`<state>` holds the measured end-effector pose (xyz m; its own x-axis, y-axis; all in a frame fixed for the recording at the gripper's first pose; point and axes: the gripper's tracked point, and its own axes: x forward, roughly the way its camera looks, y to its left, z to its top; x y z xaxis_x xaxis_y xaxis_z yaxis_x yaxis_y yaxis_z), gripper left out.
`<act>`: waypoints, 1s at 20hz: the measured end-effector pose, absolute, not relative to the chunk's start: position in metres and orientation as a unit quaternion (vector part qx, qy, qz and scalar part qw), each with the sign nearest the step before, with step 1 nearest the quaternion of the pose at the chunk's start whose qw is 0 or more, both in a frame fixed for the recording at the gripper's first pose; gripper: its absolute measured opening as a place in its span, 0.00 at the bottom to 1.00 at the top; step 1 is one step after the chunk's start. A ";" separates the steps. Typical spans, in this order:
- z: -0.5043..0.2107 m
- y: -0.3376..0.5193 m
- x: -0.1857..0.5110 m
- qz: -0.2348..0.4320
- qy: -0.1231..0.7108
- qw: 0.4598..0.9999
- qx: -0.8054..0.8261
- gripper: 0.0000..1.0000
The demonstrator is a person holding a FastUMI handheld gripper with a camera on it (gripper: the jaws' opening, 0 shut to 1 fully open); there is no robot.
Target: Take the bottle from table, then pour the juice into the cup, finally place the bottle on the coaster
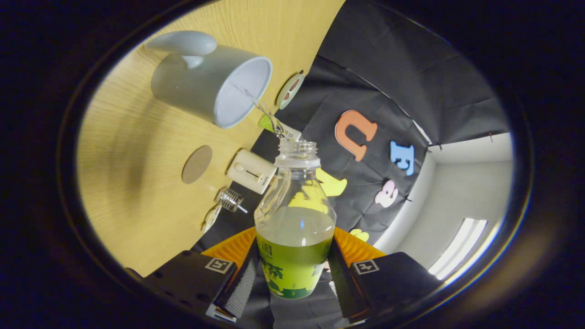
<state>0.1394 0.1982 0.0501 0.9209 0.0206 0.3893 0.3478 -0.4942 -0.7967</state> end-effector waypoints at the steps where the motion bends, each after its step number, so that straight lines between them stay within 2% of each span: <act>1: 0.052 0.200 0.137 -0.168 -0.109 0.489 -0.849 0.80; 20: 0.079 0.213 0.128 -0.183 -0.123 0.426 -0.878 0.80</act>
